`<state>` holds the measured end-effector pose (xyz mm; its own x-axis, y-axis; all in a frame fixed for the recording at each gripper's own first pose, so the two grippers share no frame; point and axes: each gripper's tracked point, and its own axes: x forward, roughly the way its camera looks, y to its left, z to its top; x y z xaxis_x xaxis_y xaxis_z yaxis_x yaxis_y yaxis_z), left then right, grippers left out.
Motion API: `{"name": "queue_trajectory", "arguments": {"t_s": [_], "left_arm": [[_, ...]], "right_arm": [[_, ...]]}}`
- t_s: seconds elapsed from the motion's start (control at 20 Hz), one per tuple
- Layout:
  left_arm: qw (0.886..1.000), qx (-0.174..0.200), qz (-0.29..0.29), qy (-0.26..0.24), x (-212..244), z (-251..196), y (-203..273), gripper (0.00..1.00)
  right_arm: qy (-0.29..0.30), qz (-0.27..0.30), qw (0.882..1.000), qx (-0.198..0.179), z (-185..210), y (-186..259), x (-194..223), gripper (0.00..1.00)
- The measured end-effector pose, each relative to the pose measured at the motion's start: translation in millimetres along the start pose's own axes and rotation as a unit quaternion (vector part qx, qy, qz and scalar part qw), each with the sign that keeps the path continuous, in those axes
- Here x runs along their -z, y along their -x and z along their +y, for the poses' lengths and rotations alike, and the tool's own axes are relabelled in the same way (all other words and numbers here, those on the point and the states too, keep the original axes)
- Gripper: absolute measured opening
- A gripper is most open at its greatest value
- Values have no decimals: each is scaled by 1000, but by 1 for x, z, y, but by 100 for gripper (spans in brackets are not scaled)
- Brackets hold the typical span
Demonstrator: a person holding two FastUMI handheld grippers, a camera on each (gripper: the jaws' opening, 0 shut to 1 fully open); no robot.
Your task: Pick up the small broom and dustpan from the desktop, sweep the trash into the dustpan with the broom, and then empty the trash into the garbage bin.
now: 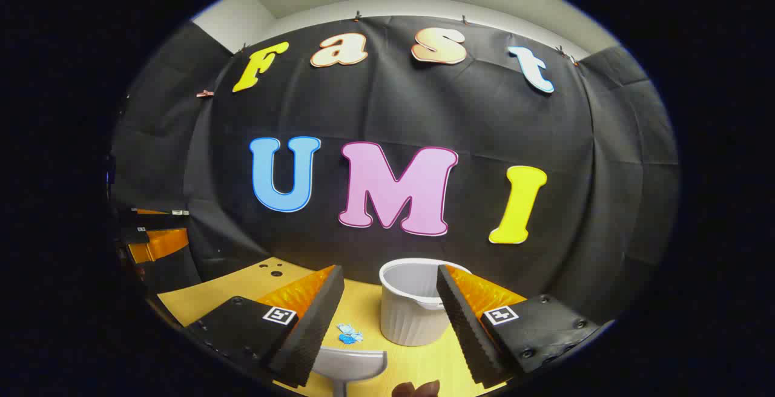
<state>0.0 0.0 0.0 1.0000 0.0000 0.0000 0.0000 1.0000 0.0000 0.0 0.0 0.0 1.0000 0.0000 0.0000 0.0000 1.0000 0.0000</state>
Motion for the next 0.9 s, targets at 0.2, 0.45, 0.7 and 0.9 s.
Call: {"name": "queue_trajectory", "arguments": {"t_s": [0.2,0.45,0.7,0.9], "left_arm": [[999,-40,4,2,-7,-39,-76,94],[999,-34,-15,-14,-49,-57,-106,94],[999,-42,-15,-13,-44,-8,-58,94],[998,-64,-10,-20,-23,-7,-43,94]], "right_arm": [[6,-10,999,-39,-1,-14,0,96],[2,0,1000,-12,-18,-12,9,96],[12,-7,1000,-22,-14,-7,6,96],[16,-4,999,-42,-19,-16,15,96]]}}
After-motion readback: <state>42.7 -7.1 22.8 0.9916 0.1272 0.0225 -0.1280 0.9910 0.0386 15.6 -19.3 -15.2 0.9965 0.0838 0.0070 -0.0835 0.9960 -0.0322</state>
